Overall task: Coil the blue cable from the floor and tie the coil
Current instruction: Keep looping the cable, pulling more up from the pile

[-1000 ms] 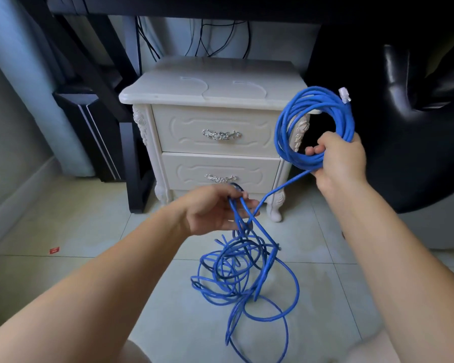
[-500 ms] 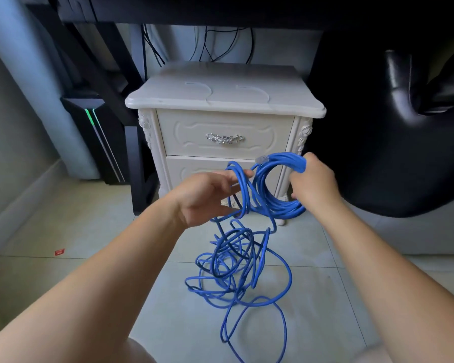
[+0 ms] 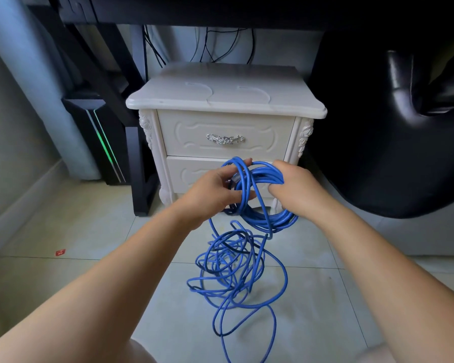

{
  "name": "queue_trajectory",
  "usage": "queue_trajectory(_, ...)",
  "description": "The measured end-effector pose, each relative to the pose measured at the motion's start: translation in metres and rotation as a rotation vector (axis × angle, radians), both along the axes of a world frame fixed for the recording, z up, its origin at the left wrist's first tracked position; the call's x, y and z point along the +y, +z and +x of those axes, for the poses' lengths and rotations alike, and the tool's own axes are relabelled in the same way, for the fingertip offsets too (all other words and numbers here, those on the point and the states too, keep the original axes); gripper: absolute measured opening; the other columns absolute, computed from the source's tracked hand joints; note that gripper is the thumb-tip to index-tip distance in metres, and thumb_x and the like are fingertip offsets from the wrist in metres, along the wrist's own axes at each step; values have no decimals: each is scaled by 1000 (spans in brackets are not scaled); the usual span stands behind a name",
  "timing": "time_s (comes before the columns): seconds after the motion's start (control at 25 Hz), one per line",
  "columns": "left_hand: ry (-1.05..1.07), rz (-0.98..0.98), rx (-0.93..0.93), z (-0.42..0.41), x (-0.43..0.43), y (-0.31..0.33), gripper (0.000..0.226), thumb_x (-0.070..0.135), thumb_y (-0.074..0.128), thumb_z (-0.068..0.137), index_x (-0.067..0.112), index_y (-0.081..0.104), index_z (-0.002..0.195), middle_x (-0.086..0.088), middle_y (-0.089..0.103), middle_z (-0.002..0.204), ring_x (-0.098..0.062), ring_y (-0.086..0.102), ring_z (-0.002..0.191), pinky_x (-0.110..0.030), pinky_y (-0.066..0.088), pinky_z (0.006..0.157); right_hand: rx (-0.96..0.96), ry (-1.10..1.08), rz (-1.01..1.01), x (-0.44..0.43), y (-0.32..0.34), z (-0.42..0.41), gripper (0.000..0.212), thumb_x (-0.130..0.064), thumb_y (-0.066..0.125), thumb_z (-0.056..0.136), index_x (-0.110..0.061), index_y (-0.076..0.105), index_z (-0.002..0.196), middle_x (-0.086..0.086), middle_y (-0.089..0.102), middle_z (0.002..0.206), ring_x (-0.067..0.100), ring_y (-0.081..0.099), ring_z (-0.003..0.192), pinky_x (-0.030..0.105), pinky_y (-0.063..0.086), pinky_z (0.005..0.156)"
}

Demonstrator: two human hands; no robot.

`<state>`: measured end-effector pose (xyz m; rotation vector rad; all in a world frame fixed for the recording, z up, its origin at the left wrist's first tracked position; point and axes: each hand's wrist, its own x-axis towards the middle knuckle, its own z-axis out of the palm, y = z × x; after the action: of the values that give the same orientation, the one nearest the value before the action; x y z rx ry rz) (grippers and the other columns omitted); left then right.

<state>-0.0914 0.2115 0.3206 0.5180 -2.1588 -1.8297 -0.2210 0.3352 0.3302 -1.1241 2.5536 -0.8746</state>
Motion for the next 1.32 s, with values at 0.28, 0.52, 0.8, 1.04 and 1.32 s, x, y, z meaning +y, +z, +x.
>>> queue_trajectory(0.28,90,-249,-90,-5,2,-2,36,22,82,74,26,66,106,5,66,82,-17,64,74,-30,59,75,-52,162,26,8,0,0,18,-7,53,84,-22,58,93,4,61,79,30,62,74,47,56,70)
queue_trajectory(0.52,54,-709,-229,-7,10,-3,24,35,69,80,18,57,91,8,59,76,-21,58,76,-32,49,68,-20,207,63,4,-13,5,14,-12,56,85,-25,54,89,1,65,84,28,63,79,43,53,70)
queue_trajectory(0.8,139,-1148,-446,-10,18,-3,11,29,52,97,19,46,96,-3,57,85,-26,48,72,-31,36,62,24,213,60,-1,-8,15,25,-9,57,85,-26,52,103,-1,58,102,24,55,96,35,48,78)
queue_trajectory(1.04,227,-1208,-526,-19,21,-6,16,18,45,93,16,53,107,-3,65,95,-29,62,86,-30,34,62,-303,72,-73,1,3,33,36,-35,53,87,-38,55,123,-6,50,128,9,52,107,28,39,86)
queue_trajectory(1.32,241,-1221,-480,-18,16,-7,12,24,47,90,23,51,101,6,43,70,-23,46,69,-27,26,52,-237,31,-113,-7,-3,36,20,-32,56,84,-37,54,104,-2,55,114,9,54,90,21,38,67)
